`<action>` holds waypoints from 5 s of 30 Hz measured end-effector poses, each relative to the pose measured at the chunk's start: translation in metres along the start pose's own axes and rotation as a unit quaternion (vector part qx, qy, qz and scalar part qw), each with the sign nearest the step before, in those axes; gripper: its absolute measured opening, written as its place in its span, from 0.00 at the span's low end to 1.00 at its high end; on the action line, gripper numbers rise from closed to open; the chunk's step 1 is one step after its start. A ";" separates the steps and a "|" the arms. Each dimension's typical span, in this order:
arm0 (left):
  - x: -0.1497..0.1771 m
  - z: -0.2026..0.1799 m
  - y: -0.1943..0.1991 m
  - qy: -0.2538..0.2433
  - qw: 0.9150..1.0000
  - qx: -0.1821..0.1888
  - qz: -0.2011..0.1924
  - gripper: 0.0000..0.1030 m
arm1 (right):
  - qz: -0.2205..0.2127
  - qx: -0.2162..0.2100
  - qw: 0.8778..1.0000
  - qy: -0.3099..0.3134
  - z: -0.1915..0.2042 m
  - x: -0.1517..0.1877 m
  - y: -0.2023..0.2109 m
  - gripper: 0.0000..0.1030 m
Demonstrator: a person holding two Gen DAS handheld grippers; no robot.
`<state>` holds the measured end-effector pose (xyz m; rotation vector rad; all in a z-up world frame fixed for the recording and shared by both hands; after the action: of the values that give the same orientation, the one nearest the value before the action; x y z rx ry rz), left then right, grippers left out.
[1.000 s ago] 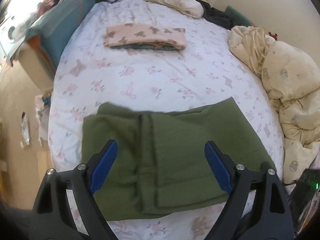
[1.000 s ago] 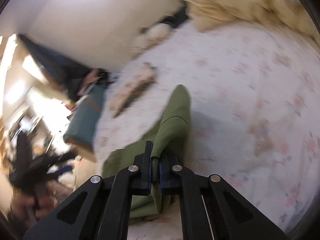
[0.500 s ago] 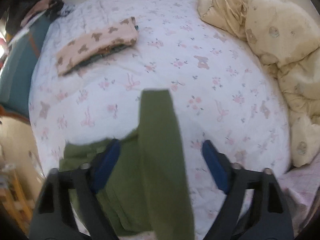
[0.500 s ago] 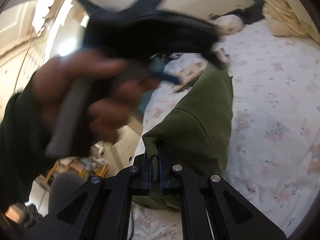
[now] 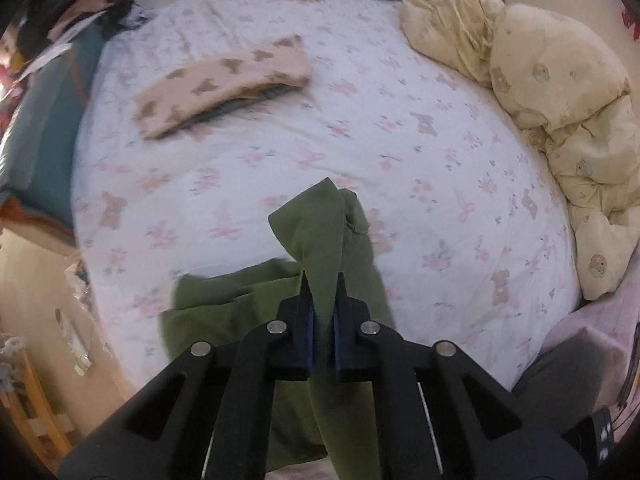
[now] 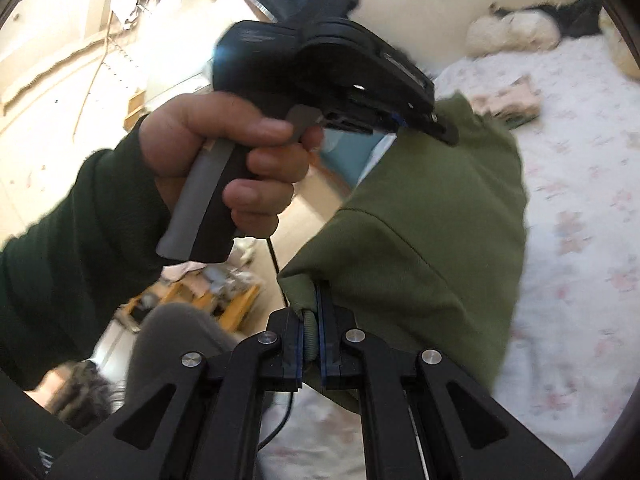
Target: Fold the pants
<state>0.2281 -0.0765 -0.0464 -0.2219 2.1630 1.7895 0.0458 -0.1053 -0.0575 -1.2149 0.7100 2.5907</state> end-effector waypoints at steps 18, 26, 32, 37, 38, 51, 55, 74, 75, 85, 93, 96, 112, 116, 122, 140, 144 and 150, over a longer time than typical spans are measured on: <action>0.075 0.184 -0.074 0.108 0.993 -0.005 0.050 0.05 | 0.085 0.159 0.983 -0.025 -0.045 -0.009 -0.048 0.30; 0.075 0.196 -0.085 0.110 0.993 -0.023 0.035 0.10 | 0.181 0.174 0.967 -0.031 -0.053 0.041 -0.106 0.21; 0.080 0.221 -0.092 0.167 0.982 -0.053 0.064 0.38 | 0.250 0.246 0.937 -0.002 -0.076 0.078 -0.126 0.13; 0.066 0.205 -0.048 0.109 0.988 -0.105 -0.022 0.39 | 0.238 0.215 0.946 -0.043 -0.086 0.085 -0.118 0.12; 0.066 0.192 -0.042 0.072 0.990 -0.117 -0.037 0.39 | 0.233 0.205 0.949 -0.053 -0.088 0.084 -0.117 0.12; 0.100 0.113 -0.117 -0.012 0.994 -0.044 0.099 0.46 | 0.078 0.143 0.933 -0.321 -0.120 0.124 -0.025 0.98; 0.102 0.114 -0.118 -0.007 0.994 -0.045 0.104 0.47 | 0.082 0.107 0.911 -0.390 -0.121 0.160 -0.052 0.99; 0.090 0.127 -0.098 0.011 0.996 -0.032 0.078 0.62 | 0.068 0.092 0.948 -0.297 -0.095 0.102 -0.073 0.40; 0.087 0.130 -0.093 0.027 0.996 -0.016 0.079 0.62 | 0.063 0.090 0.952 -0.285 -0.096 0.092 -0.067 0.36; 0.050 0.150 -0.048 0.119 0.990 0.070 0.007 0.74 | 0.121 0.145 0.963 -0.193 -0.198 0.000 -0.007 0.32; 0.056 0.136 -0.090 0.115 0.988 0.090 0.055 0.74 | 0.167 0.140 0.944 -0.247 -0.289 0.028 0.020 0.43; 0.054 0.106 -0.097 0.079 0.986 0.139 0.046 0.74 | 0.163 0.156 0.937 -0.266 -0.298 0.034 0.029 0.44; 0.064 0.084 -0.186 0.014 0.987 0.084 0.135 0.96 | 0.134 0.175 0.899 -0.377 -0.253 0.102 0.012 0.94; 0.070 0.068 -0.185 -0.008 0.985 0.106 0.133 0.79 | 0.118 0.208 0.913 -0.330 -0.255 0.100 -0.002 0.94; 0.067 0.044 -0.152 -0.065 0.988 0.110 0.091 0.20 | 0.132 0.198 0.935 -0.264 -0.241 0.076 -0.011 0.32; 0.175 0.089 -0.100 0.115 0.980 0.026 0.162 0.79 | 0.247 0.183 0.903 -0.299 -0.224 0.091 0.026 0.66; 0.148 0.087 -0.080 0.124 0.988 0.051 0.078 0.80 | 0.199 0.181 0.918 -0.292 -0.219 0.080 0.044 0.73; 0.151 0.076 -0.127 0.171 0.979 0.064 0.085 0.82 | 0.209 0.193 0.917 -0.280 -0.229 0.101 0.020 0.73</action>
<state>0.1392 -0.0151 -0.2282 -0.3470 2.5983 1.8007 0.1272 -0.2396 -0.2536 -0.1891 1.3602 2.7088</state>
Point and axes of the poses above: each gripper's, at about its wrist camera, not at the fingertips, and y roughly against the way its jaws point, z to its left, x to its underside, the point moved 8 cm from there along -y, roughly the way its jaws point, and after that the axes turned 11 degrees about y, right-handed, at the moved point
